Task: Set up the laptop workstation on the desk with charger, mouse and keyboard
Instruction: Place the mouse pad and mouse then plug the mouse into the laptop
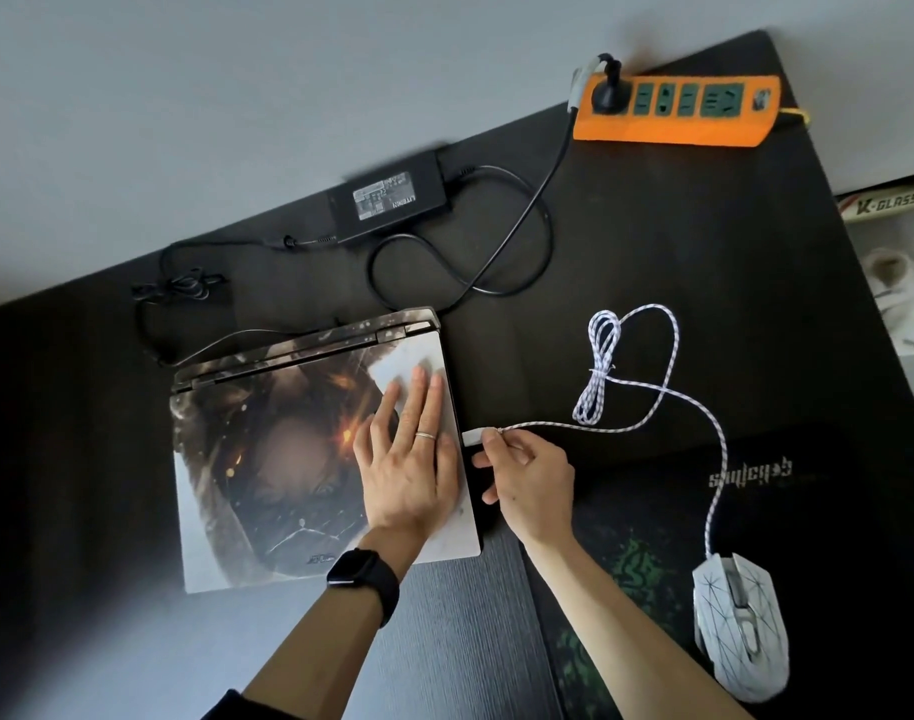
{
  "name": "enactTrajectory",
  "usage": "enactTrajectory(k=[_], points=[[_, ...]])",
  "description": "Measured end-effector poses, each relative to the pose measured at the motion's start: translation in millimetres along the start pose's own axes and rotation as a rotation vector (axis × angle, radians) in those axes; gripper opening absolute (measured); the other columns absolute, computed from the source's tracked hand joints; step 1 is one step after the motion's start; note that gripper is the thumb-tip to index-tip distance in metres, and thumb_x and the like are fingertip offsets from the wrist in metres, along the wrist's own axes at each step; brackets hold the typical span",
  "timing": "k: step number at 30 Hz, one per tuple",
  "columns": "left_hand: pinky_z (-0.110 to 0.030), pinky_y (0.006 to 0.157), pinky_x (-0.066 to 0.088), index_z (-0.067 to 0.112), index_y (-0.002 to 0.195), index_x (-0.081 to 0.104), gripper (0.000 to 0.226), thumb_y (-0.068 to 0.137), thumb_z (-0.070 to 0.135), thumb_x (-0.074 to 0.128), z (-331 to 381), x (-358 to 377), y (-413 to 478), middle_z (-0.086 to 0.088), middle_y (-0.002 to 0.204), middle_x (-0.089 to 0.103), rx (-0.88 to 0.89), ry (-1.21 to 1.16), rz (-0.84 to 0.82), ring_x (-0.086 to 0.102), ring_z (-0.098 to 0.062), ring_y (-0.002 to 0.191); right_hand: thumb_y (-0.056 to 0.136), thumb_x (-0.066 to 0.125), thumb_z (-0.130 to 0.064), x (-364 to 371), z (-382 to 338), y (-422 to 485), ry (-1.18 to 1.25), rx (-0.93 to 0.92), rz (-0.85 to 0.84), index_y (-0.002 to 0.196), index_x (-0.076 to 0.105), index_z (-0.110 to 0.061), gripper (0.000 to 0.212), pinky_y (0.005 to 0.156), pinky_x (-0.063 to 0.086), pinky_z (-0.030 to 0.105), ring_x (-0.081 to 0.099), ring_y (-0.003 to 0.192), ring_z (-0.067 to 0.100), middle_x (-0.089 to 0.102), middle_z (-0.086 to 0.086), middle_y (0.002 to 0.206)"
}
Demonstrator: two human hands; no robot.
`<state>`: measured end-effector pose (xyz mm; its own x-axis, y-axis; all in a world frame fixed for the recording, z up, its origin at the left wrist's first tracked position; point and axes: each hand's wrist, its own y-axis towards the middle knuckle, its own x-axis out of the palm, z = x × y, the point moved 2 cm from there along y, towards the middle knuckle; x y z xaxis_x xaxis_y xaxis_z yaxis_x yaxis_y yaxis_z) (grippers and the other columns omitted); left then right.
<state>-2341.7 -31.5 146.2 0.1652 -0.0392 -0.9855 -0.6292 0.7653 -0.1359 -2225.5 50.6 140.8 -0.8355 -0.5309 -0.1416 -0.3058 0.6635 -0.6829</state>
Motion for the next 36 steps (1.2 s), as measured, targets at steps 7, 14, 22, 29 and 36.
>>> enactTrajectory(k=[7,14,22,29,36], points=[[-0.049,0.111,0.025,0.027,0.154,0.031,0.058,0.097,0.036,0.034,-3.2,2.8,1.4,0.010,0.162,0.024,-0.001,0.001,0.019,0.027,-0.022,0.147,0.097,0.063,-0.035,-0.7,-2.4,2.1,-0.002,0.071,-0.092,0.083,0.072,-0.012,0.029,0.040,0.044,0.023,0.064,0.042,0.022,0.075,-0.001,0.070],[-0.053,0.111,0.029,0.014,0.149,0.040,0.061,0.090,0.028,0.049,22.4,-11.6,1.8,-0.006,0.159,0.032,-0.043,-0.095,-0.003,0.029,-0.033,0.145,0.093,0.065,-0.036,-81.2,-9.0,-41.5,-0.317,-0.104,-0.041,0.084,0.072,-0.025,0.016,0.066,0.054,0.024,0.069,0.061,0.010,0.073,-0.009,0.072],[-0.044,0.097,0.047,0.012,0.122,0.061,0.049,0.075,0.019,0.070,118.2,-19.2,-51.4,-0.008,0.134,0.055,0.216,-0.318,-0.080,0.052,-0.027,0.123,0.075,0.073,-0.062,-209.2,50.4,-109.0,-0.858,0.027,0.213,0.126,0.047,-0.024,0.070,0.081,0.047,0.037,0.055,0.113,0.022,0.050,-0.002,0.123],[-0.044,0.094,0.047,0.017,0.127,0.058,0.046,0.082,0.018,0.063,115.4,-5.8,-116.6,-0.003,0.133,0.049,-0.147,-0.460,-0.218,0.049,-0.029,0.116,0.070,0.071,-0.069,-195.8,78.2,-116.9,-1.075,0.053,0.147,0.119,0.038,-0.016,0.079,0.073,0.054,0.039,0.059,0.102,0.023,0.044,0.000,0.115],[-0.045,0.096,0.045,0.017,0.143,0.044,0.060,0.085,0.019,0.061,86.2,2.5,-163.0,-0.008,0.138,0.041,-0.423,-0.456,-0.314,0.041,-0.032,0.120,0.073,0.072,-0.064,-175.5,73.9,-114.1,-1.074,-0.107,0.066,0.117,0.043,-0.015,0.072,0.072,0.054,0.036,0.060,0.096,0.021,0.045,-0.001,0.115]])
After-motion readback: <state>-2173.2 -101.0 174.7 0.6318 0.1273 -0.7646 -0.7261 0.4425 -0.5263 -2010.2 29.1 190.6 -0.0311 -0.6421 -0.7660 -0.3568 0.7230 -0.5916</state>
